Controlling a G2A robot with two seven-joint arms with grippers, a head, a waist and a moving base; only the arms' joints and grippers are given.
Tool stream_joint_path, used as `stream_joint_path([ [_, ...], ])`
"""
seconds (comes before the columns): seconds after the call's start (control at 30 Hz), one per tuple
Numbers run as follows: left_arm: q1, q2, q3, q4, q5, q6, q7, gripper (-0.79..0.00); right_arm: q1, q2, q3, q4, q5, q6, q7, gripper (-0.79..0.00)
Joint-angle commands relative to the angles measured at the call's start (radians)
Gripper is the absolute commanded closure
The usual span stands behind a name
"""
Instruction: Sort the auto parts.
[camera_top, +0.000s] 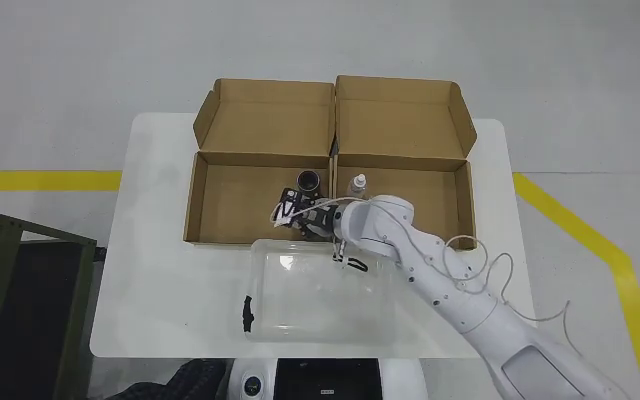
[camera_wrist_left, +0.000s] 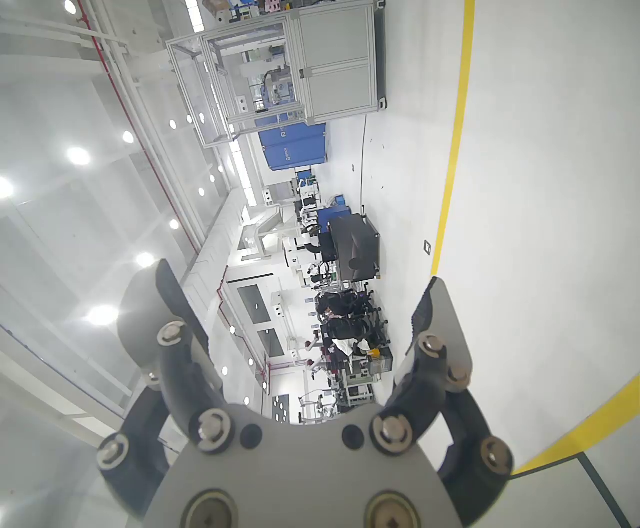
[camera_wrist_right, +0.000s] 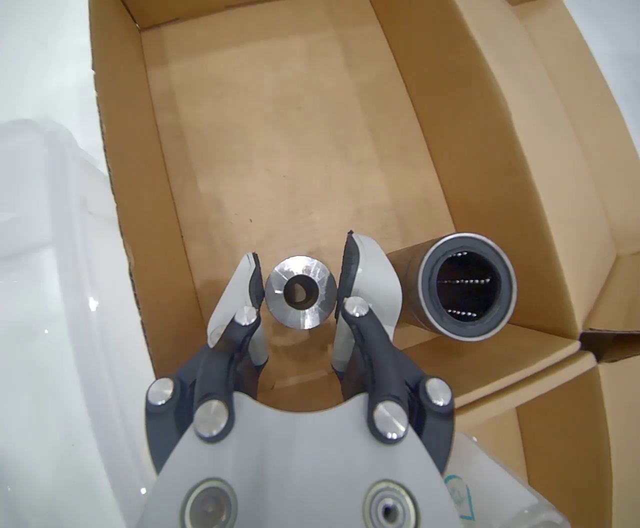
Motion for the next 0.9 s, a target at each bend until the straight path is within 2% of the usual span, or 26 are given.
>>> stream_joint_path([
  [0.0,0.0,0.0,0.0,0.0,0.0,0.0,0.0,-0.785,-0.013,0.004,0.009,-0.04,-0.011,-0.008,0.003,-0.286],
  [0.23,0.0,0.0,0.0,0.0,0.0,0.0,0.0,-0.785,-0.092,0.024,0.049,-0.22,-0.041,-0.03,-0.009,-0.292],
  [0.47,0.0,0.0,0.0,0.0,0.0,0.0,0.0,-0.785,-0.199,0.052,0.142,-0.333,-0.025,-0.05,-0.07,-0.296],
  [0.87,0.0,0.0,0.0,0.0,0.0,0.0,0.0,-0.785,-0.506,0.121,0.428,-0.511,-0.046,-0.081,-0.284,-0.292],
])
